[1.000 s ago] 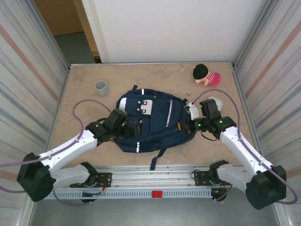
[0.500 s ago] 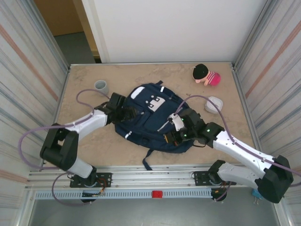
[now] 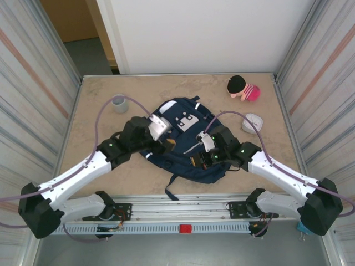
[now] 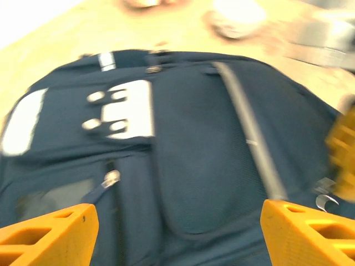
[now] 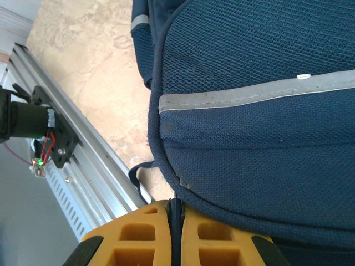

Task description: Pack books, pencil case, and school supplies into a backpack

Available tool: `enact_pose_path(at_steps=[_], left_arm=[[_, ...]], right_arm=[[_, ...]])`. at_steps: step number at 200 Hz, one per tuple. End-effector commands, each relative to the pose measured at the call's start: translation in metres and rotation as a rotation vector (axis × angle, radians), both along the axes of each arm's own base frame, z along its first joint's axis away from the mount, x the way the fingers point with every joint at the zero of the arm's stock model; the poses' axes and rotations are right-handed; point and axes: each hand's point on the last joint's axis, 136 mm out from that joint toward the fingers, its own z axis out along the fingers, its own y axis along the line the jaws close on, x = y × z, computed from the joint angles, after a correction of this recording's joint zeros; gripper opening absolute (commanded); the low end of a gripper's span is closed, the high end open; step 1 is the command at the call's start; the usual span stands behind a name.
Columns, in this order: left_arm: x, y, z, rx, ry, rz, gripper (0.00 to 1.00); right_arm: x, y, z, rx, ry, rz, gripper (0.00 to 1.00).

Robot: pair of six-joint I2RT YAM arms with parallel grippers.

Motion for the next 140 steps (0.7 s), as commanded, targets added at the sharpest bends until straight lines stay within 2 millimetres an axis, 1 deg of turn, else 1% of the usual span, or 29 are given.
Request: enact_pose_path(at_steps=[1, 8, 21, 30, 37, 48, 64, 69, 82, 91, 98, 99, 104, 119, 130, 140], left_arm=[[-0.032, -0.032, -0.035, 0.184, -0.136, -0.345, 0.79], [-0.034, -0.04, -0.042, 0.217, -0.145, -0.381, 0.8], [-0.032, -0.049, -0.054, 0.256, -0.137, -0.417, 0.8], [-0.028, -0.054, -0.061, 0.273, -0.137, -0.427, 0.78], [-0.026, -0.058, -0.066, 0.283, -0.141, -0.443, 0.74], [-0.024, -0.062, -0.072, 0.296, -0.152, -0.468, 0.65], [-0.021, -0.063, -0.076, 0.317, -0.163, -0.473, 0.43], [-0.019, -0.061, -0.076, 0.322, -0.175, -0.467, 0.37], [-0.017, -0.055, -0.075, 0.317, -0.187, -0.458, 0.16], [-0.017, -0.048, -0.074, 0.308, -0.189, -0.454, 0.07], [-0.019, -0.042, -0.074, 0.309, -0.187, -0.456, 0.04], [-0.019, -0.041, -0.073, 0.308, -0.188, -0.456, 0.04], [-0.02, -0.037, -0.075, 0.314, -0.185, -0.457, 0.03], [-0.025, -0.022, -0.078, 0.34, -0.173, -0.458, 0.01], [-0.028, -0.012, -0.081, 0.36, -0.162, -0.453, 0.0], [-0.03, -0.003, -0.084, 0.38, -0.157, -0.447, 0.0]], right_arm=[[0.007, 0.006, 0.017, 0.041, -0.029, 0.001, 0.0], [0.007, 0.006, 0.017, 0.044, -0.03, 0.001, 0.0], [0.006, 0.005, 0.019, 0.047, -0.032, 0.002, 0.0], [0.006, 0.004, 0.019, 0.049, -0.035, 0.001, 0.0], [0.005, 0.004, 0.02, 0.049, -0.037, 0.004, 0.0], [0.005, 0.002, 0.021, 0.051, -0.037, 0.0, 0.0], [0.006, -0.003, 0.022, 0.053, -0.036, -0.014, 0.0], [0.007, -0.007, 0.022, 0.05, -0.037, -0.024, 0.0], [0.01, -0.016, 0.023, 0.043, -0.042, -0.047, 0.0], [0.013, -0.024, 0.022, 0.032, -0.041, -0.069, 0.0], [0.016, -0.031, 0.019, 0.016, -0.031, -0.089, 0.0], [0.016, -0.033, 0.022, 0.022, -0.042, -0.093, 0.0], [0.018, -0.039, 0.024, 0.022, -0.049, -0.111, 0.0], [0.025, -0.056, 0.021, 0.01, -0.035, -0.162, 0.0], [0.03, -0.065, 0.018, 0.009, -0.027, -0.191, 0.0], [0.033, -0.069, 0.016, 0.013, -0.022, -0.2, 0.0]])
